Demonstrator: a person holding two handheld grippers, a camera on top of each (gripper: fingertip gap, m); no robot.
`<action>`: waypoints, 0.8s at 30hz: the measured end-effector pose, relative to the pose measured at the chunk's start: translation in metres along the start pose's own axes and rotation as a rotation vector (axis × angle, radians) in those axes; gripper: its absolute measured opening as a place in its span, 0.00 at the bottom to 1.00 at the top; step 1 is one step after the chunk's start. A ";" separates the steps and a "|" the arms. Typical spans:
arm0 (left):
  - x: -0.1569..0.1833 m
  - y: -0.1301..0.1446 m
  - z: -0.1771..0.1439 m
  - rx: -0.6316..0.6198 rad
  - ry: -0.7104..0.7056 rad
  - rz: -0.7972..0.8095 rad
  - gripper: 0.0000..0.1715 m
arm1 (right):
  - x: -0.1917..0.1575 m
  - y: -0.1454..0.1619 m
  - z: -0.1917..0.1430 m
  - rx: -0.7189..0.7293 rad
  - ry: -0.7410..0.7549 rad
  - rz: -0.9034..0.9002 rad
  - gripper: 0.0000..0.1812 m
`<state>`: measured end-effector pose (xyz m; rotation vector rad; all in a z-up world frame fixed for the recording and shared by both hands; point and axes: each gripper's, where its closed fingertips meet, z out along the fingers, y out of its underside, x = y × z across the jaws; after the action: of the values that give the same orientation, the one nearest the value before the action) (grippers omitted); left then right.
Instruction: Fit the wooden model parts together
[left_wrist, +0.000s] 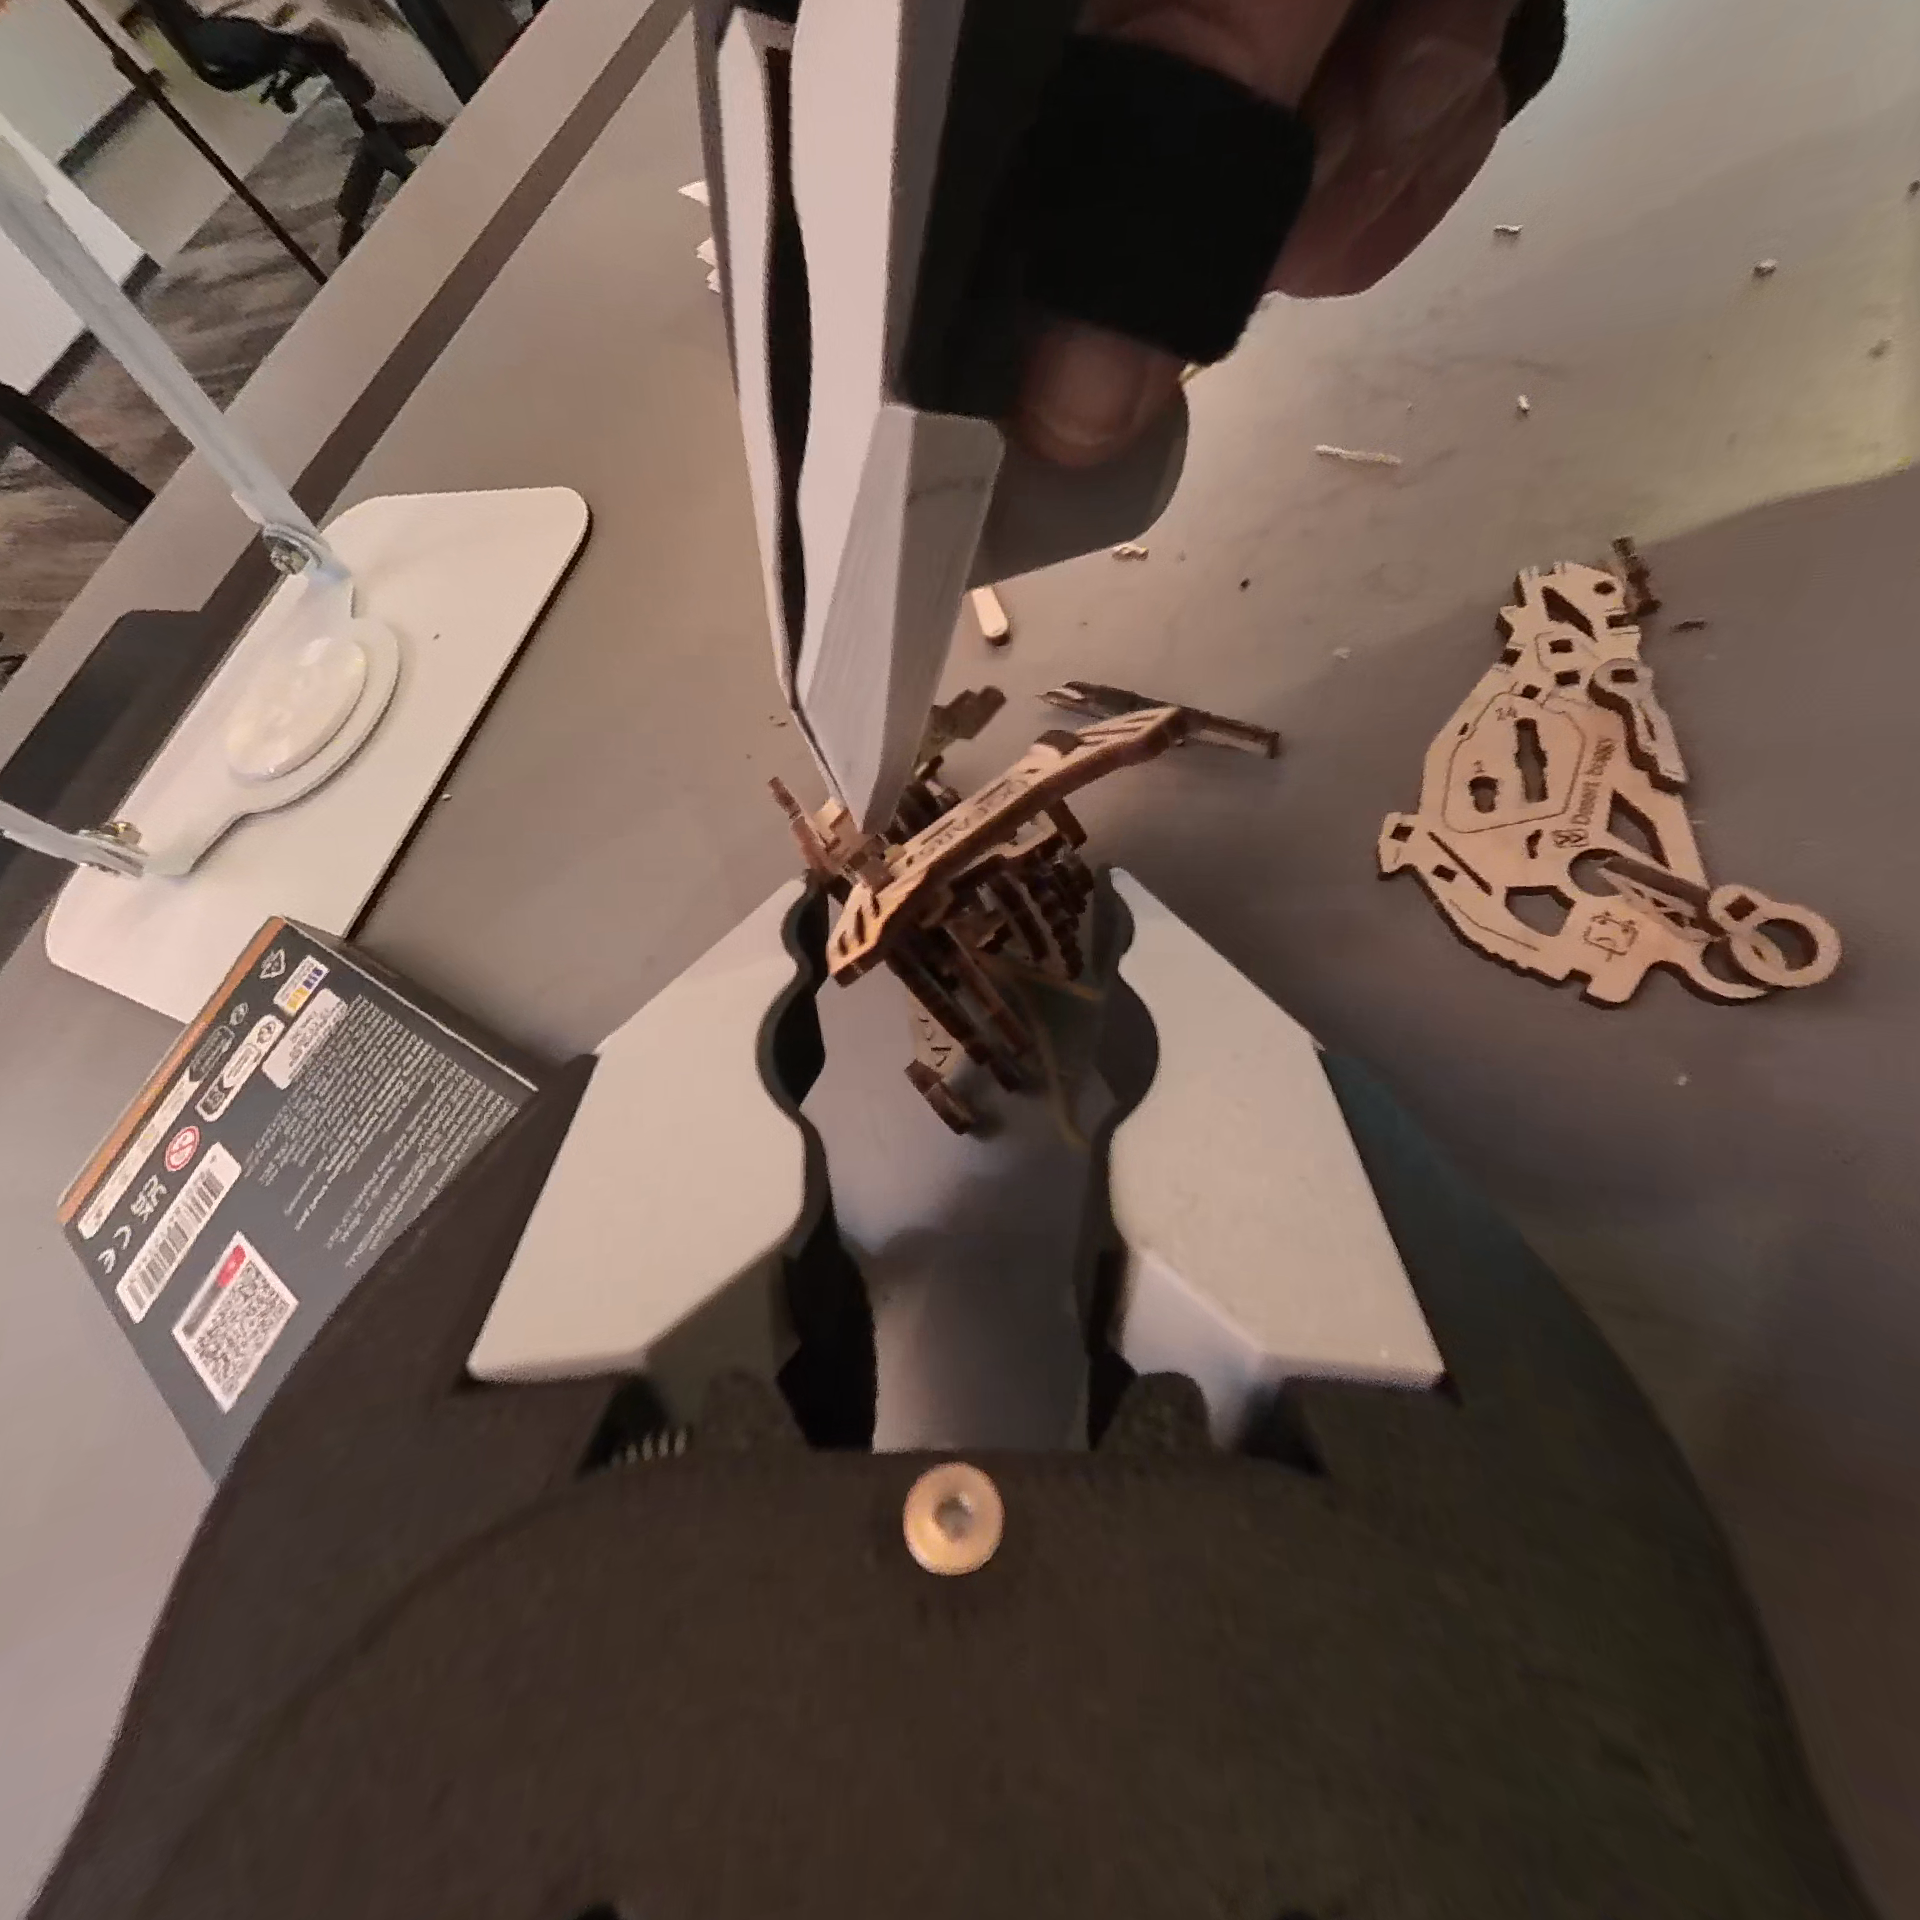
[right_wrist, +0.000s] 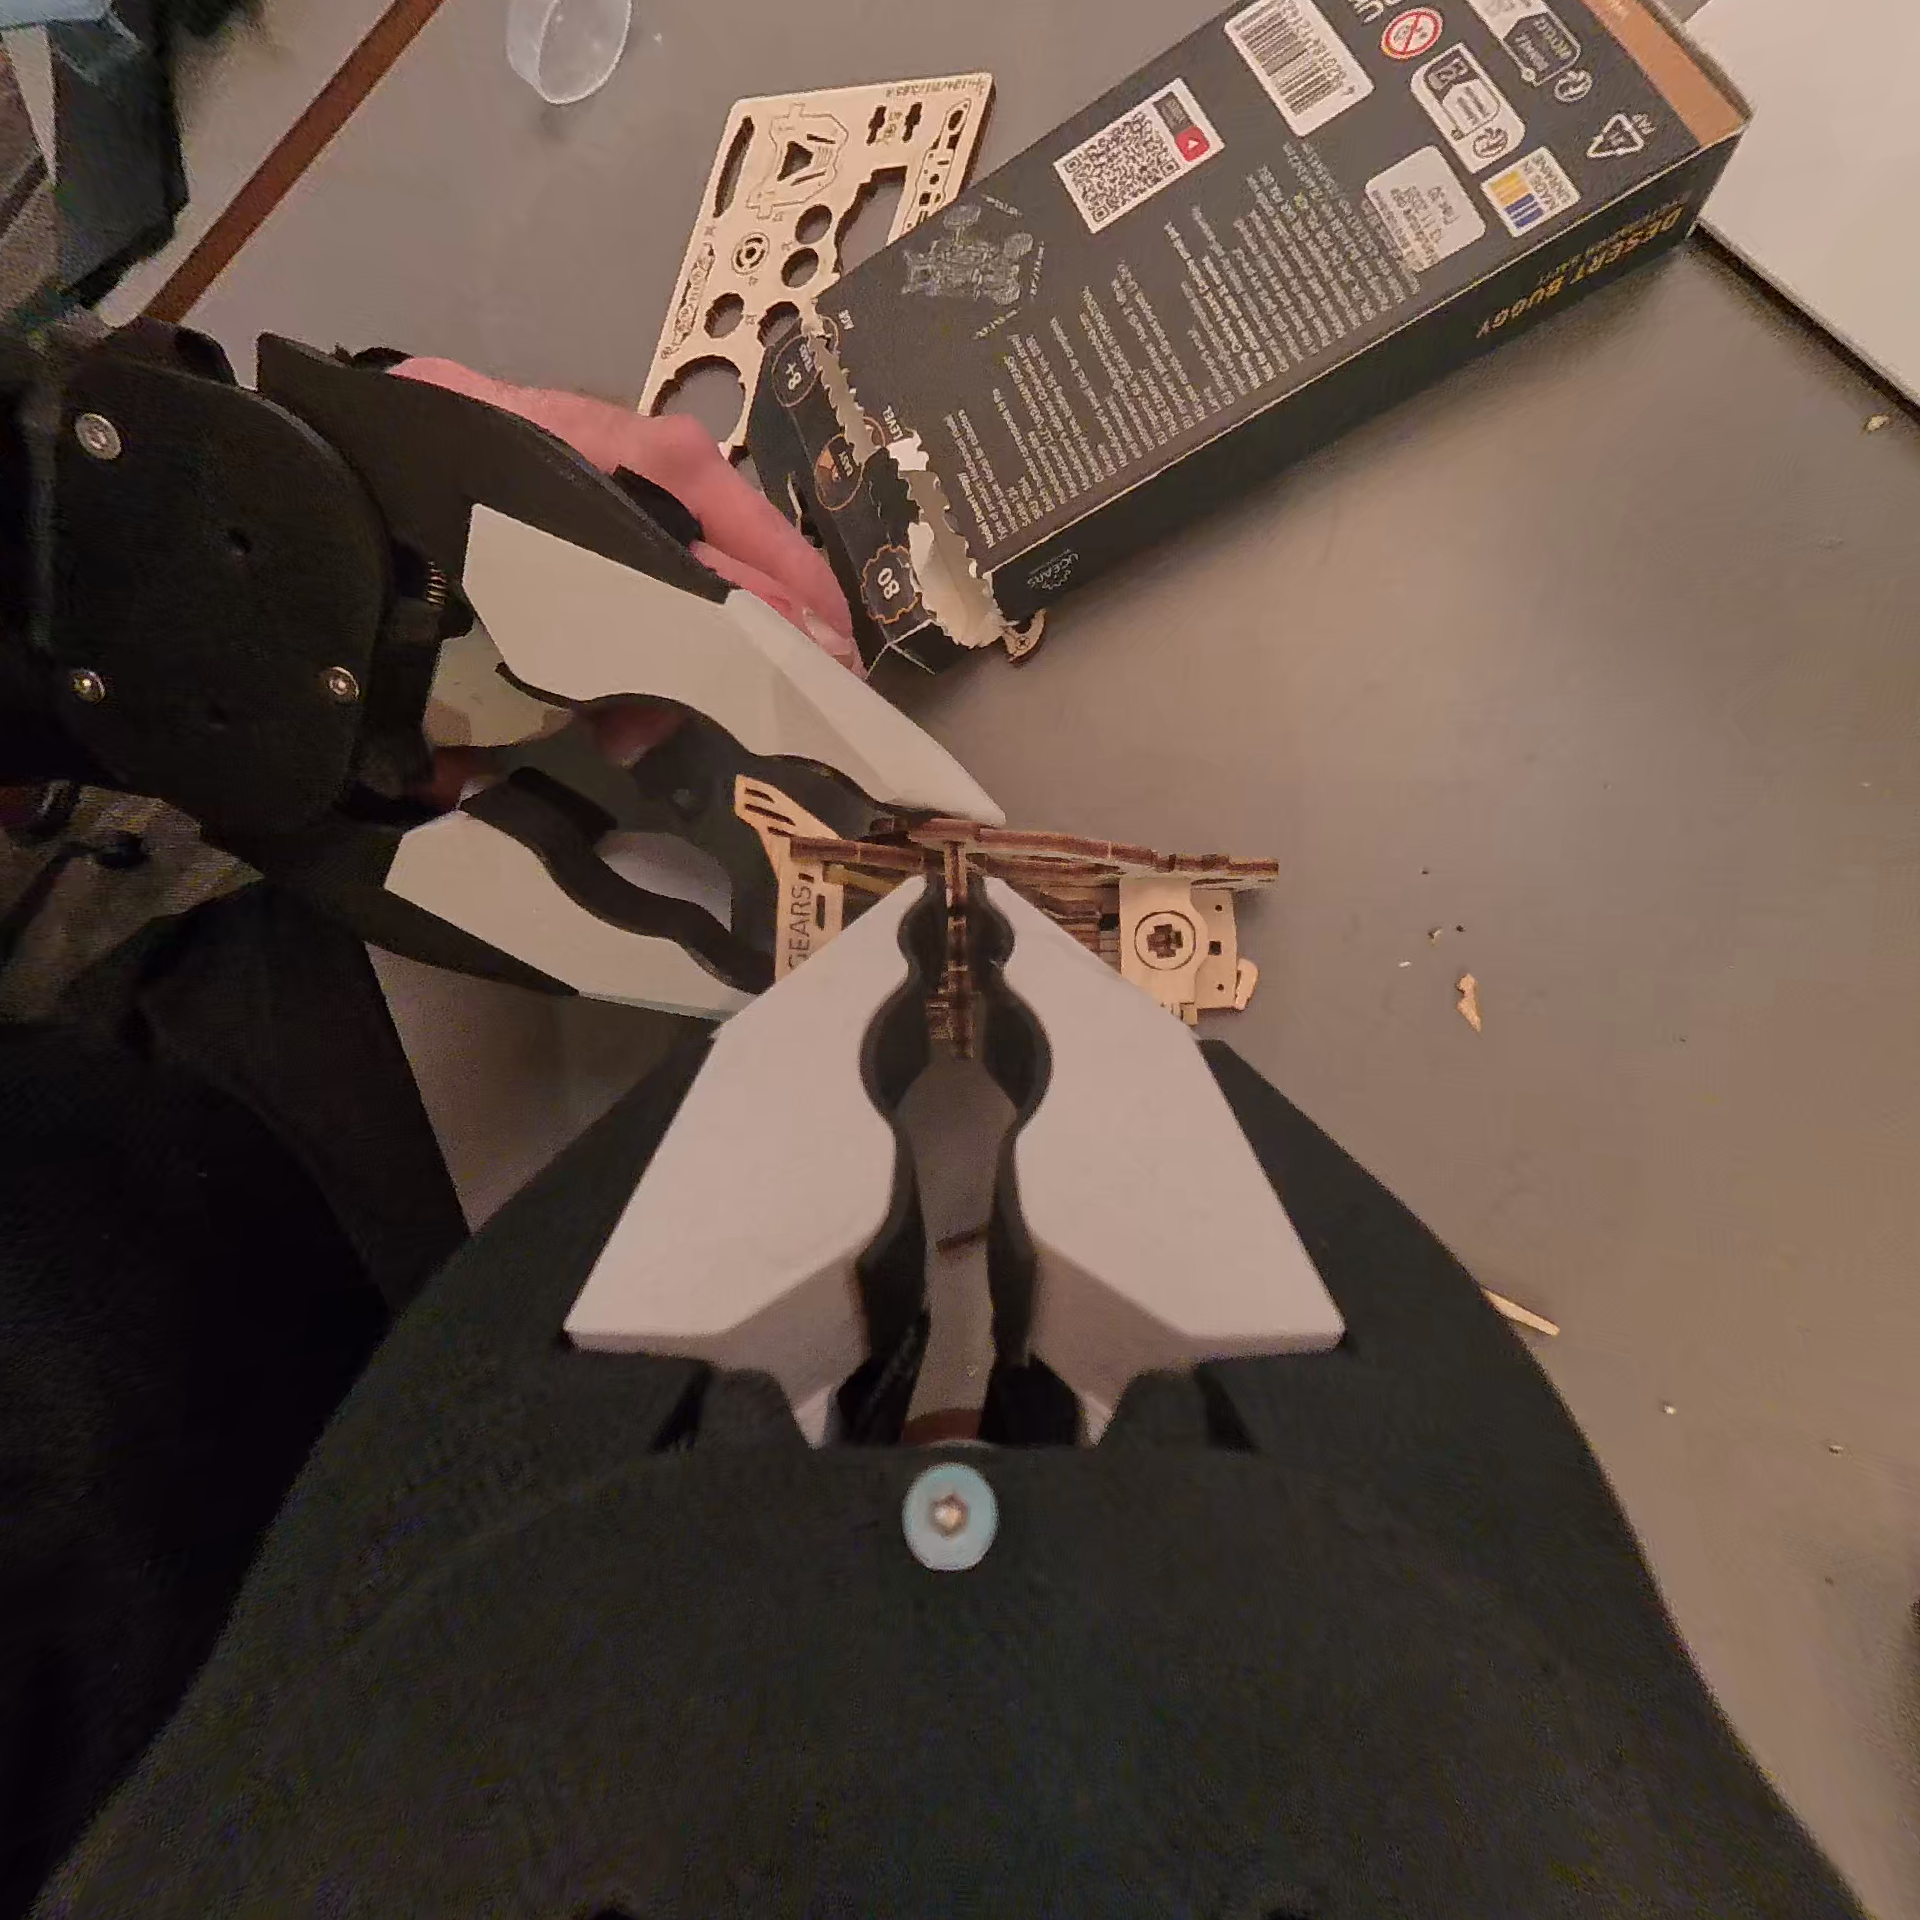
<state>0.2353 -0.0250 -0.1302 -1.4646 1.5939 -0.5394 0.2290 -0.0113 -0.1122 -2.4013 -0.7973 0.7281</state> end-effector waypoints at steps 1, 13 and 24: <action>-0.001 0.000 0.000 -0.001 -0.014 -0.003 0.27 | 0.000 -0.001 0.000 0.005 0.007 0.005 0.00; -0.007 0.000 0.003 -0.023 -0.084 0.000 0.25 | 0.002 -0.008 0.001 0.087 0.047 0.027 0.00; -0.007 0.000 0.002 -0.017 -0.077 -0.009 0.25 | 0.002 -0.005 0.001 0.184 0.035 0.016 0.00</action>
<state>0.2369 -0.0179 -0.1293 -1.4882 1.5365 -0.4696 0.2278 -0.0063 -0.1108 -2.2515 -0.6681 0.7310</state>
